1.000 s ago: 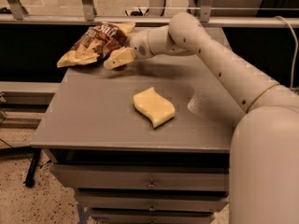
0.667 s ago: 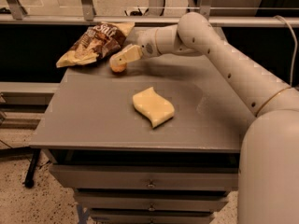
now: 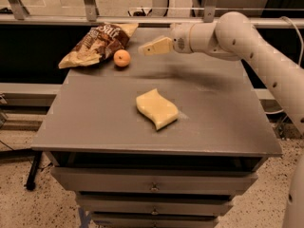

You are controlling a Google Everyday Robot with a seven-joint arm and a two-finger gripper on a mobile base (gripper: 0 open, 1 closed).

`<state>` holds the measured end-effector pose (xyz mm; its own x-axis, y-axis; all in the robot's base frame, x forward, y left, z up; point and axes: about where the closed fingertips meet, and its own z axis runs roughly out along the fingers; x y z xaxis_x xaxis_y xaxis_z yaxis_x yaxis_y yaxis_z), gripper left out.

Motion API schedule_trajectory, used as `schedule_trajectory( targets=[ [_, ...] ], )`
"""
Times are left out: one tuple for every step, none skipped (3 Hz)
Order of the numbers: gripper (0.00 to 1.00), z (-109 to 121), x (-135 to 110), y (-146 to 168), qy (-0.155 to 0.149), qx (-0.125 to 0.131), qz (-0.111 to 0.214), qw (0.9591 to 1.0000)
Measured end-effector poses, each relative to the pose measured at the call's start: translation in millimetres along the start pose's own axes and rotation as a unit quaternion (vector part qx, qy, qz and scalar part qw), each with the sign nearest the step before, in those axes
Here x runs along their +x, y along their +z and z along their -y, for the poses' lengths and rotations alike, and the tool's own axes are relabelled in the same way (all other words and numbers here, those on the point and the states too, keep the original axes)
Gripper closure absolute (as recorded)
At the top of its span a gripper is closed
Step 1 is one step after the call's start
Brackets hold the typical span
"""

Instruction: Move orange near brown chip bag

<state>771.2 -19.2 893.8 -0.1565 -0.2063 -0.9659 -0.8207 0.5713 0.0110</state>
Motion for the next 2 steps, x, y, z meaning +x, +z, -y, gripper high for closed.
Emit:
schedule_trajectory(
  targets=[
    [0.00, 19.8, 2.5, -42.3, 0.010, 0.040, 0.003, 0.9991],
    [0.00, 35.3, 8.5, -84.3, 0.020, 0.070, 0.009, 0.9973]
  ],
)
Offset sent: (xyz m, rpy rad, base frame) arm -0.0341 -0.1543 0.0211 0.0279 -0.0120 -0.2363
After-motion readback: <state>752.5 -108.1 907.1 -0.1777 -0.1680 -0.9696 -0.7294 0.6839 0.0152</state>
